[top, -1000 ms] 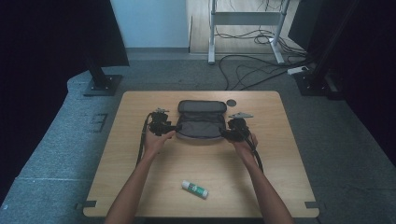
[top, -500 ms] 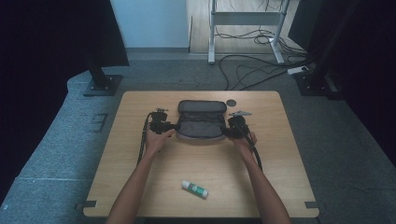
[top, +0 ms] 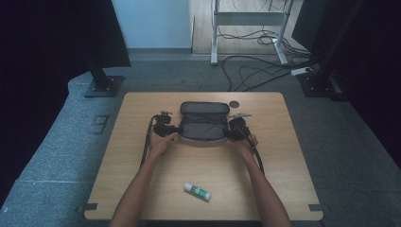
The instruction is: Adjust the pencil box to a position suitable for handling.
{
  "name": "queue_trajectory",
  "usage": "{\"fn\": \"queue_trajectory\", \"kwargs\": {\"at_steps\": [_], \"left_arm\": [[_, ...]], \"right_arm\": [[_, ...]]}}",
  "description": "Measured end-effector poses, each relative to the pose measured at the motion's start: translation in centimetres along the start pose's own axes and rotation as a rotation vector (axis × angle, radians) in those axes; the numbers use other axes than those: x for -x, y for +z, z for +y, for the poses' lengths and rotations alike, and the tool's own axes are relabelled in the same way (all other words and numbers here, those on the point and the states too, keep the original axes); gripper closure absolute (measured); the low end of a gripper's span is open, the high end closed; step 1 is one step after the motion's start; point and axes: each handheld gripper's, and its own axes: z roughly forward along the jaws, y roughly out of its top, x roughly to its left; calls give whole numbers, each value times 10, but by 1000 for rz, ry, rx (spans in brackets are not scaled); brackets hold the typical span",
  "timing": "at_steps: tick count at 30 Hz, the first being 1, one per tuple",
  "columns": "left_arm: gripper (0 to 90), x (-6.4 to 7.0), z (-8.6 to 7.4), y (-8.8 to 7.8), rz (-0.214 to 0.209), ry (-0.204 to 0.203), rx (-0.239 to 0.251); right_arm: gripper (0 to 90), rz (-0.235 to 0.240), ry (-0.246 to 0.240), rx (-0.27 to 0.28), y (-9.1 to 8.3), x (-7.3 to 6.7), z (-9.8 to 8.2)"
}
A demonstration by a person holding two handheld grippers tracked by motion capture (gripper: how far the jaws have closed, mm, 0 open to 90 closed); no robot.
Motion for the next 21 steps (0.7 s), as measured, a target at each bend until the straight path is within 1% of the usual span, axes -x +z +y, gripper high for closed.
{"fn": "queue_trajectory", "kwargs": {"at_steps": [5, 9, 10, 16, 21], "left_arm": [[508, 1, 0, 2, 3, 4, -2], [526, 0, -1, 4, -1, -1, -6], [536, 1, -1, 5, -2, -1, -7], [575, 1, -2, 9, 0, 5, -22], [616, 1, -3, 11, -12, 3, -14]], "right_arm": [[625, 12, 7, -13, 4, 1, -2], [649, 6, 3, -20, 8, 0, -4], [667, 1, 1, -20, 8, 0, -4], [709, -5, -5, -29, 7, 0, -4], [753, -14, -20, -33, 7, -2, -4]]}}
